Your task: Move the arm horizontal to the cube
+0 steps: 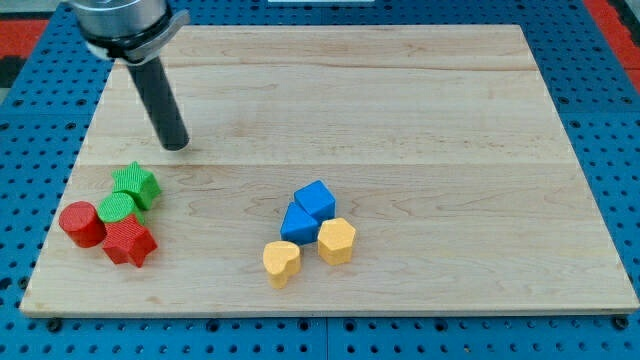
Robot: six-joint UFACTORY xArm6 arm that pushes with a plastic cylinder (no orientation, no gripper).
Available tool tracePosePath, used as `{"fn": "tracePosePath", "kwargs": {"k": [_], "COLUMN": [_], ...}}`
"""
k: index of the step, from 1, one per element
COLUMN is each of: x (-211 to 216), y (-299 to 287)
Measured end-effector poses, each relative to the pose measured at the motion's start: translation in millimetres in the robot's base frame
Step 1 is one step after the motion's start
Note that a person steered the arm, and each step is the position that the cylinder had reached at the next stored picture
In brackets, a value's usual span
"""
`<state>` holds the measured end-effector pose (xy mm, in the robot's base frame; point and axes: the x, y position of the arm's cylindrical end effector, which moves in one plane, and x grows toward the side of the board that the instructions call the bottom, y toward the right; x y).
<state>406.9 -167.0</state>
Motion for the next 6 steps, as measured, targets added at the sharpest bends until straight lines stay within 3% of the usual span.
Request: {"fn": "tracePosePath", "kwargs": {"k": [3, 4, 5, 6], "x": [-10, 13, 67, 130], "y": [242, 293, 333, 339]}}
